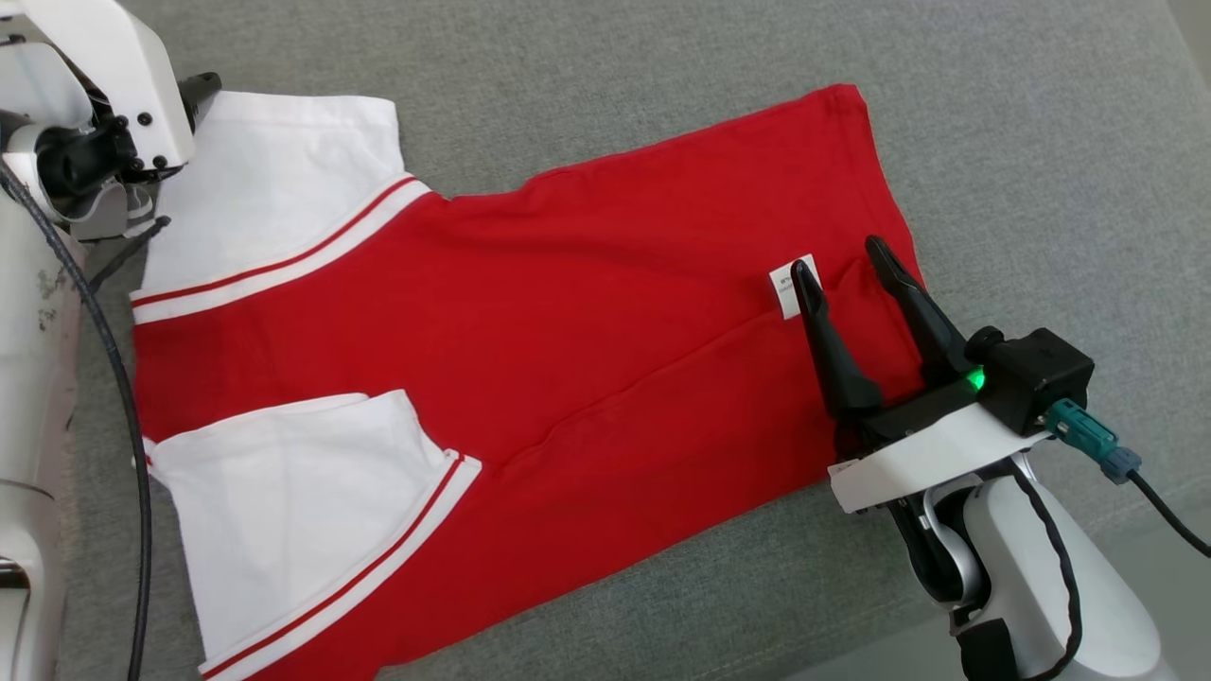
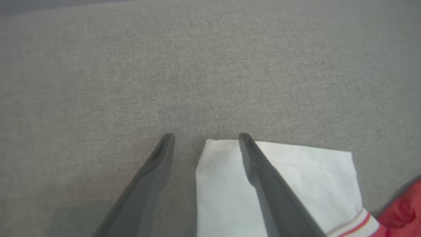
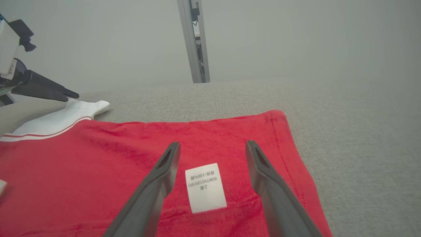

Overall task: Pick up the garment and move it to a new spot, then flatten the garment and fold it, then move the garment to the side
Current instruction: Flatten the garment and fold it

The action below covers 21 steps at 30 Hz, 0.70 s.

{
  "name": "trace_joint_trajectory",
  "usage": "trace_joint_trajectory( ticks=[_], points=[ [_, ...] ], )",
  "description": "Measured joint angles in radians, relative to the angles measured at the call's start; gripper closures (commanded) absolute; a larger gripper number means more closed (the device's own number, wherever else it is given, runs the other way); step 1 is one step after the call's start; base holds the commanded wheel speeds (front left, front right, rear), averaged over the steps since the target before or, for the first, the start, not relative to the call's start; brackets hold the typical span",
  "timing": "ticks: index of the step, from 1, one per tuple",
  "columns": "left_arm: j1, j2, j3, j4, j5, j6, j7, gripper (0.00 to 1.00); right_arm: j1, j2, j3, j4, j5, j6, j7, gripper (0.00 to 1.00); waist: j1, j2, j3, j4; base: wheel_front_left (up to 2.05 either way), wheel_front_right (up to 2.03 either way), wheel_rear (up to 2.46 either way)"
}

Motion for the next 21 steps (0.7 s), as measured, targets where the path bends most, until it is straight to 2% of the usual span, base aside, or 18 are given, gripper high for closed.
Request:
trace_joint_trajectory(
  ticks=[5, 6, 7, 8, 9, 10, 16, 21],
  points=[
    [-0.031, 0.020, -0.028, 0.035, 0.027, 0.005, 0.018, 0.01, -0.005, 0.008, 0.003, 0.002, 0.000, 0.000, 0.000, 0.00, 0.0000, 0.0000, 0.022, -0.022, 0.00, 0.00, 0.00],
    [-0.031, 0.022, -0.032, 0.040, 0.030, 0.005, 0.023, 0.16, -0.005, 0.010, 0.002, 0.004, 0.000, 0.000, 0.000, 0.00, 0.0000, 0.0000, 0.022, -0.024, 0.00, 0.00, 0.00],
    [-0.033, 0.024, -0.040, 0.045, 0.037, 0.006, 0.025, 0.45, -0.005, 0.011, 0.002, 0.005, 0.000, 0.000, 0.000, 0.00, 0.0000, 0.0000, 0.022, -0.025, 0.00, 0.00, 0.00],
    [-0.035, 0.027, -0.045, 0.047, 0.043, 0.005, 0.026, 0.62, -0.005, 0.012, 0.001, 0.006, 0.000, 0.000, 0.000, 0.00, 0.0000, 0.0000, 0.020, -0.026, 0.00, 0.00, 0.00],
    [-0.035, 0.028, -0.046, 0.050, 0.042, 0.005, 0.029, 0.93, -0.005, 0.013, 0.000, 0.006, 0.000, 0.000, 0.000, 0.00, 0.0000, 0.0000, 0.019, -0.026, 0.00, 0.00, 0.00],
    [-0.035, 0.030, -0.051, 0.054, 0.043, 0.004, 0.033, 1.00, -0.005, 0.013, -0.001, 0.007, 0.000, 0.000, 0.000, 0.00, 0.0000, 0.0000, 0.018, -0.027, 0.00, 0.00, 0.00],
    [-0.035, 0.030, -0.060, 0.058, 0.041, -0.018, 0.019, 1.00, -0.004, 0.013, -0.014, 0.013, 0.000, 0.000, 0.000, 0.00, 0.0000, 0.0000, 0.008, -0.019, 0.00, 0.00, 0.00],
    [-0.035, 0.020, -0.059, 0.038, 0.030, -0.037, -0.037, 1.00, -0.006, 0.010, -0.021, 0.016, -0.007, 0.000, 0.000, 0.00, 0.0000, 0.0000, -0.001, -0.002, 0.00, 0.00, 0.00]
  ],
)
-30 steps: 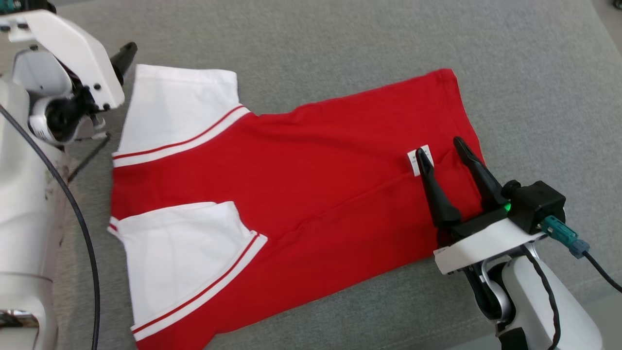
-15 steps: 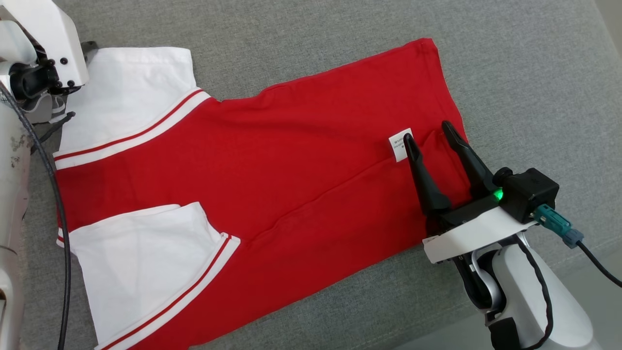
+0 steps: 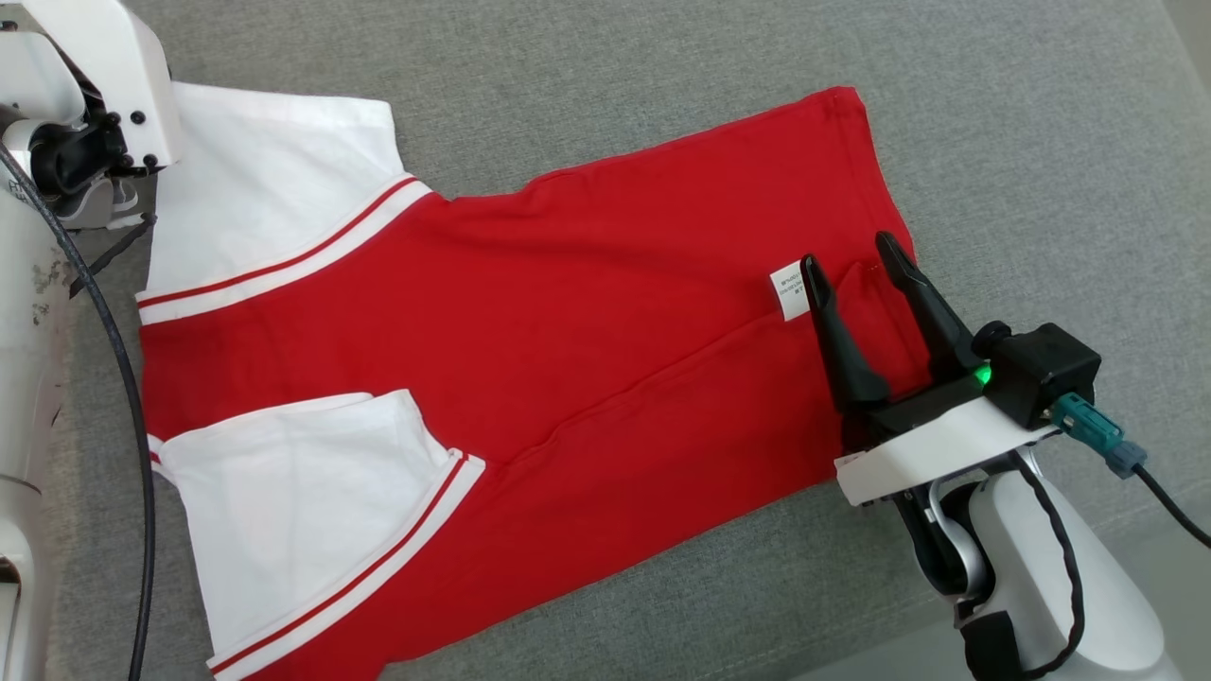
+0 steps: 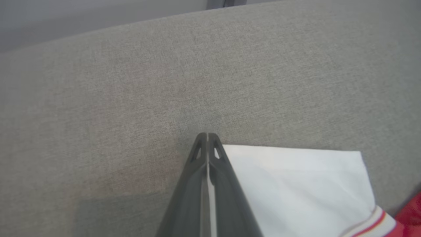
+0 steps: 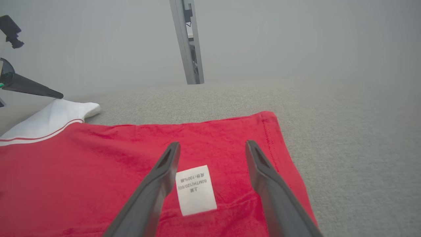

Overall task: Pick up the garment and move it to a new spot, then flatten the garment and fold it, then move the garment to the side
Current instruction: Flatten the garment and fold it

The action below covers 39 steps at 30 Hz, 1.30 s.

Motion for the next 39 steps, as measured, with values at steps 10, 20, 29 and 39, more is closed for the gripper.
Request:
trace_joint_trajectory(
  ticks=[10, 20, 29, 39],
  points=[
    [-0.004, -0.031, -0.011, -0.039, -0.018, -0.033, -0.090, 1.00, -0.133, -0.025, 0.011, 0.229, 0.109, 0.000, 0.003, 0.00, 0.0000, 0.0000, -0.015, 0.033, 0.00, 0.00, 0.00],
    [0.011, -0.030, -0.037, -0.059, -0.024, -0.043, -0.081, 1.00, -0.487, -0.076, 0.129, 0.558, 0.235, 0.000, 0.323, 0.00, 0.0000, 0.0000, -0.026, 0.056, 0.00, 0.00, 0.00],
    [0.020, -0.030, -0.054, -0.082, -0.025, -0.043, -0.064, 1.00, -0.715, -0.051, 0.166, 0.774, 0.197, 0.000, 0.530, 0.00, 0.0000, 0.0000, -0.023, 0.072, 0.00, 0.00, 0.00],
    [0.021, -0.035, -0.075, -0.113, -0.025, -0.042, -0.043, 1.00, -0.813, -0.025, 0.142, 0.944, 0.202, 0.000, 0.621, 0.40, 0.0000, 0.0000, -0.008, 0.098, 0.00, 0.00, 0.00]
  ],
)
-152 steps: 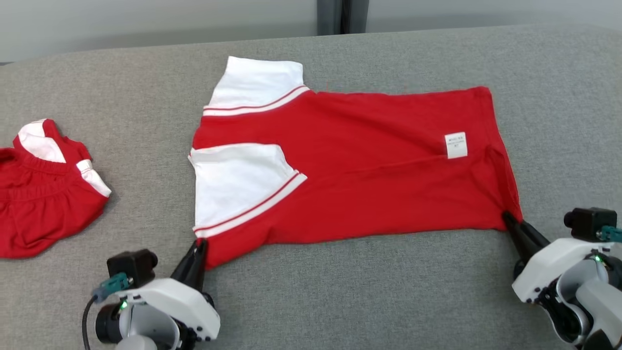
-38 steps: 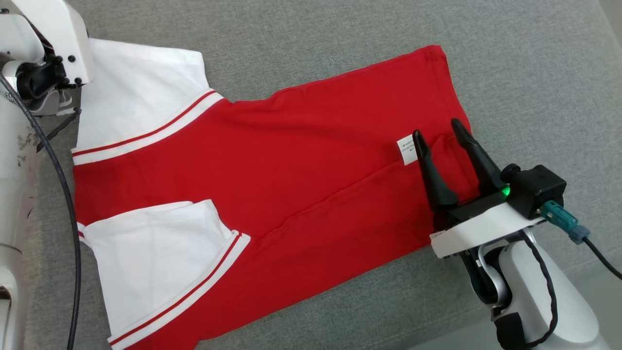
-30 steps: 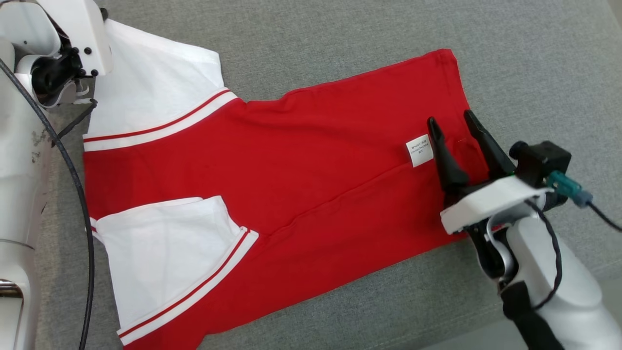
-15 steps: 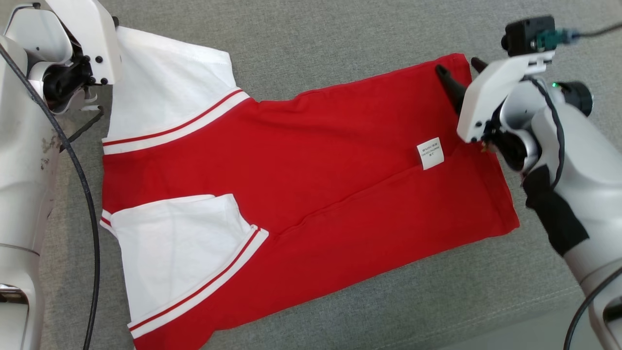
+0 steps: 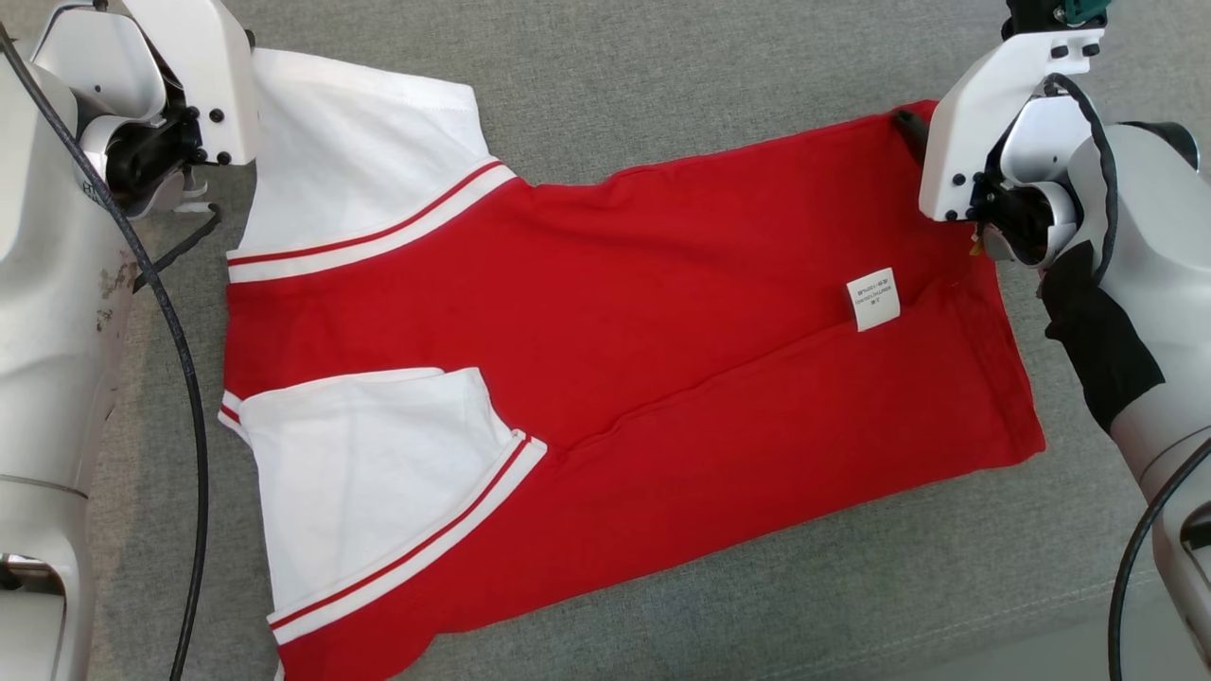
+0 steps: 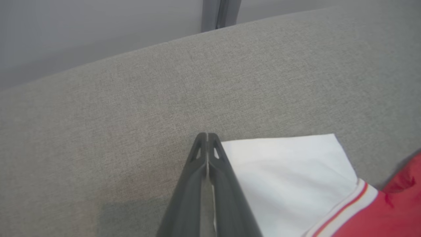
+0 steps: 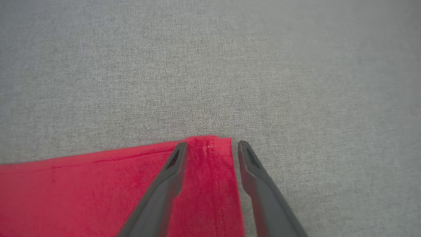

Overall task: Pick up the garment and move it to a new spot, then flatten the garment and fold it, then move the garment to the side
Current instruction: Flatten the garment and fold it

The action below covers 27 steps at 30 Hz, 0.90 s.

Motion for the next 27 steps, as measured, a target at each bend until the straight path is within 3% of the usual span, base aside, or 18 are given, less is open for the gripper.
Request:
trace_joint_trajectory(
  ticks=[1, 3, 7, 11, 18, 22, 27],
  points=[
    [0.000, 0.000, -0.001, -0.002, 0.000, 0.000, 0.004, 1.00, -0.001, 0.002, -0.002, 0.007, 0.003, 0.000, 0.003, 0.55, 0.0000, -0.0001, 0.001, 0.002, 0.00, 0.00, 0.00],
    [0.000, -0.001, -0.004, -0.006, -0.002, 0.002, 0.006, 1.00, -0.001, 0.008, -0.002, 0.017, 0.009, 0.000, 0.015, 1.00, 0.0000, 0.0000, 0.002, 0.005, 0.00, 0.00, 0.00],
    [0.000, 0.000, -0.007, -0.015, -0.006, 0.003, 0.001, 1.00, -0.002, 0.012, 0.009, 0.018, 0.012, 0.000, 0.006, 1.00, 0.0000, 0.0000, 0.002, 0.007, 0.00, 0.00, 0.00],
    [-0.002, 0.012, -0.007, -0.043, 0.004, 0.002, -0.081, 1.00, -0.018, 0.000, 0.019, -0.001, -0.003, 0.000, -0.123, 1.00, 0.0000, 0.0000, 0.001, 0.009, 0.00, 0.00, 0.00],
    [-0.024, 0.013, 0.005, -0.065, 0.024, 0.008, -0.237, 1.00, -0.013, -0.019, 0.015, -0.002, 0.012, 0.000, -0.253, 1.00, 0.0000, 0.0000, -0.005, 0.024, 0.00, 0.00, 0.00],
    [0.003, 0.003, 0.010, -0.077, 0.002, 0.003, -0.262, 1.00, 0.045, -0.029, 0.028, -0.052, 0.069, 0.000, -0.281, 1.00, 0.0000, 0.0000, -0.023, 0.039, 0.00, 0.00, 0.00],
    [0.130, 0.016, 0.019, -0.173, -0.046, -0.005, -0.273, 1.00, 0.150, -0.096, 0.075, -0.144, 0.148, 0.000, -0.288, 1.00, 0.0000, 0.0000, -0.057, 0.060, 0.00, 0.00, 0.00]
  ],
)
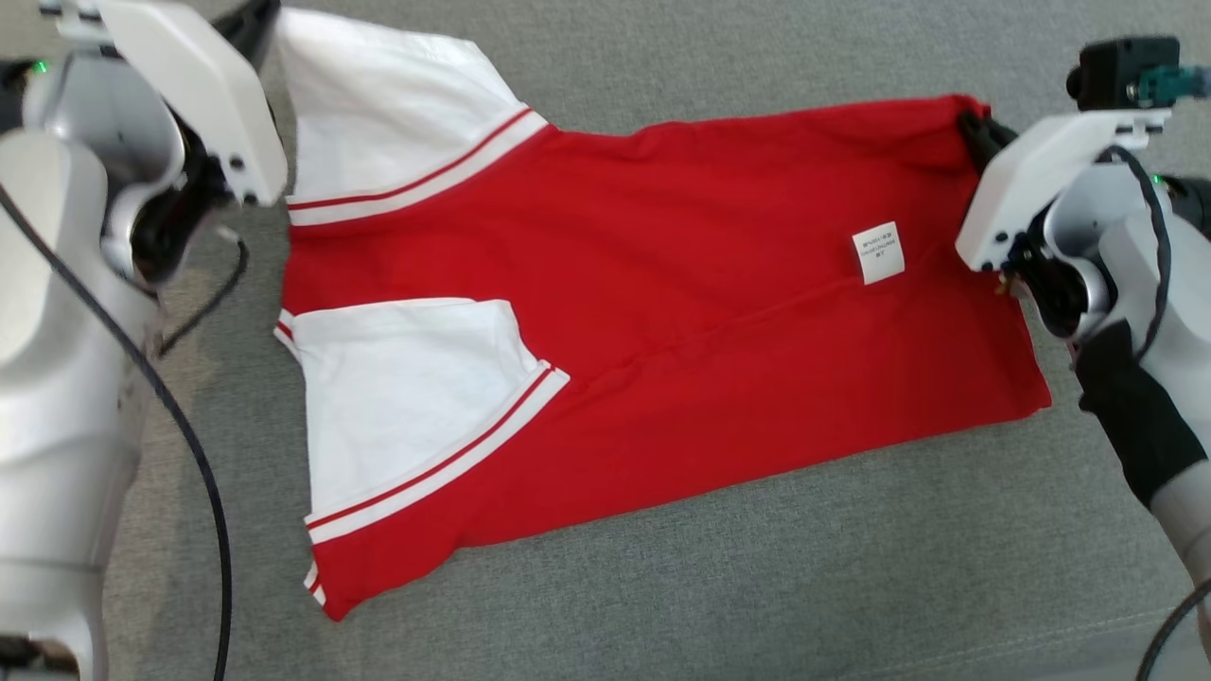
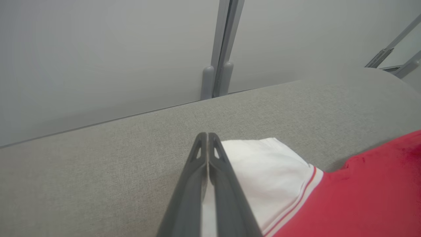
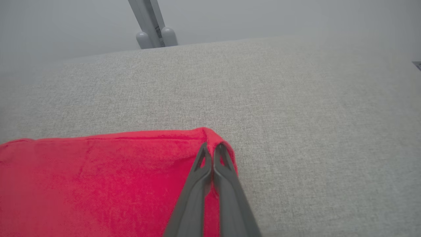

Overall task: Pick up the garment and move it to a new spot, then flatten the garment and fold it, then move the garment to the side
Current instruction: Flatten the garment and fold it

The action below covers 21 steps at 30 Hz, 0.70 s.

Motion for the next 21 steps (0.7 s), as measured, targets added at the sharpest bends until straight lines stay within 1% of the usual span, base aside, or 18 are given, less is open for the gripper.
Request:
trace_joint_trajectory(
  ticks=[3, 8, 14, 15, 21],
  points=[
    [0.105, 0.021, 0.008, -0.096, -0.022, 0.001, -0.002, 1.00, 0.064, -0.044, 0.030, -0.060, 0.049, 0.000, -0.001, 1.00, -0.0001, 0.0000, -0.024, 0.015, 0.00, 0.00, 0.00],
    [0.275, 0.048, 0.014, -0.296, -0.035, 0.040, -0.001, 1.00, 0.150, -0.132, 0.079, -0.154, 0.111, 0.000, -0.003, 1.00, 0.0000, 0.0000, -0.062, 0.045, 0.00, 0.00, 0.00],
    [0.457, 0.063, 0.017, -0.542, -0.060, 0.108, 0.032, 1.00, 0.230, -0.217, 0.123, -0.243, 0.180, 0.000, 0.012, 1.00, 0.0000, 0.0000, -0.103, 0.081, 0.00, 0.00, 0.00],
    [0.518, 0.067, 0.016, -0.614, -0.072, 0.130, 0.049, 1.00, 0.250, -0.235, 0.133, -0.260, 0.196, 0.000, 0.022, 1.00, 0.0000, 0.0000, -0.115, 0.089, 0.00, 0.00, 0.00],
    [0.693, 0.084, 0.021, -0.805, -0.089, 0.201, 0.078, 1.00, 0.298, -0.284, 0.150, -0.293, 0.224, 0.000, 0.030, 1.00, 0.0000, 0.0000, -0.145, 0.112, 0.00, 0.00, 0.00]
  ],
)
